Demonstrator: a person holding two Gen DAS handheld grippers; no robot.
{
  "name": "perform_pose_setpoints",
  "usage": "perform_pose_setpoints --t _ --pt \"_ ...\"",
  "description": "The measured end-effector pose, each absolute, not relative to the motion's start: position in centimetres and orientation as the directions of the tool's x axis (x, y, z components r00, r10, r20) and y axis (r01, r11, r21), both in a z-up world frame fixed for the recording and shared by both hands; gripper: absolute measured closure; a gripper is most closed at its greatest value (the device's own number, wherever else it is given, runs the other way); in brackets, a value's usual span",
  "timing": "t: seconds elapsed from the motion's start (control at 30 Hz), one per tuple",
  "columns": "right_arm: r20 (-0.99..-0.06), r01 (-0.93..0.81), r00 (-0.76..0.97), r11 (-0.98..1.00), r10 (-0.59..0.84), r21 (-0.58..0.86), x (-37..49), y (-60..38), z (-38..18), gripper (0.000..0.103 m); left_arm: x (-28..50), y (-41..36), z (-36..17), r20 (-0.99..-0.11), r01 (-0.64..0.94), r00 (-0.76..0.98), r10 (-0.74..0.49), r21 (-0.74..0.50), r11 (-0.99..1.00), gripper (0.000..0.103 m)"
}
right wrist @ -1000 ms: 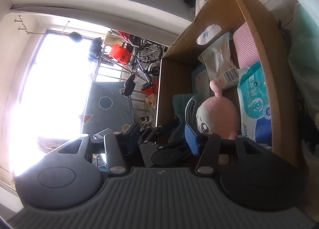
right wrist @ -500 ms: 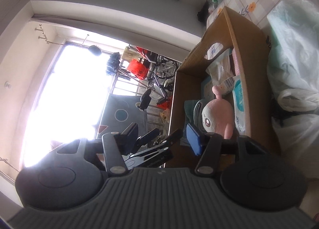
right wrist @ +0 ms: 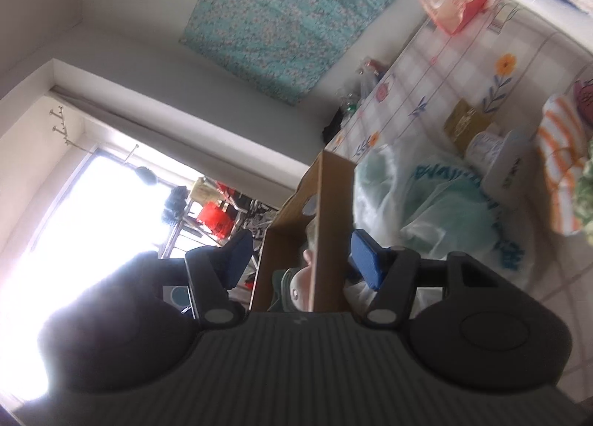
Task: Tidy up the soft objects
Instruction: 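Close the right gripper on the white plastic cup on the bed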
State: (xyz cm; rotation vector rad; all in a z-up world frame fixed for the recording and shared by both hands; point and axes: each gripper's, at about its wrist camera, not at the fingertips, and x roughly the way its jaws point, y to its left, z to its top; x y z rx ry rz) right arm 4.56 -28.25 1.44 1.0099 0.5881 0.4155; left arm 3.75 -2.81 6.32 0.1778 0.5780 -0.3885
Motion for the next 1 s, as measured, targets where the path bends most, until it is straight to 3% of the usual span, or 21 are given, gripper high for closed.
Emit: perform_pose_setpoints --t 0.2,0.4,0.57,0.67,1.0 --pt "-0.37 0.03 0.794 0.575 0.483 0.817 5.8 -33.2 -0.4 0.044 6.2 -10.1 2.6 -0.588 0.5 0.719 -0.37 0.069 0.863 0.019" --pt "-0.47 0.07 0.73 0.631 0.495 0.773 9.8 -35.1 -2.4 0.048 8.1 -14.4 -0.8 -0.626 0.524 0.678 -0.386 0.044 0.85 0.043" --pt "-0.512 0.07 0.69 0.657 0.511 0.751 13.1 -34.9 -3.3 0.059 9.8 -16.3 -3.6 -0.691 0.531 0.62 -0.373 0.019 0.847 0.07" --pt "-0.536 0.083 0.668 0.664 0.516 0.743 14.9 -35.0 -4.4 0.066 10.7 -16.9 -5.2 -0.722 0.519 0.601 -0.344 0.025 0.854 0.074" --pt "-0.592 0.131 0.615 0.674 0.52 0.727 18.0 -35.3 -7.2 0.067 13.0 -18.2 -7.7 -0.773 0.471 0.592 -0.226 0.104 0.876 0.074"
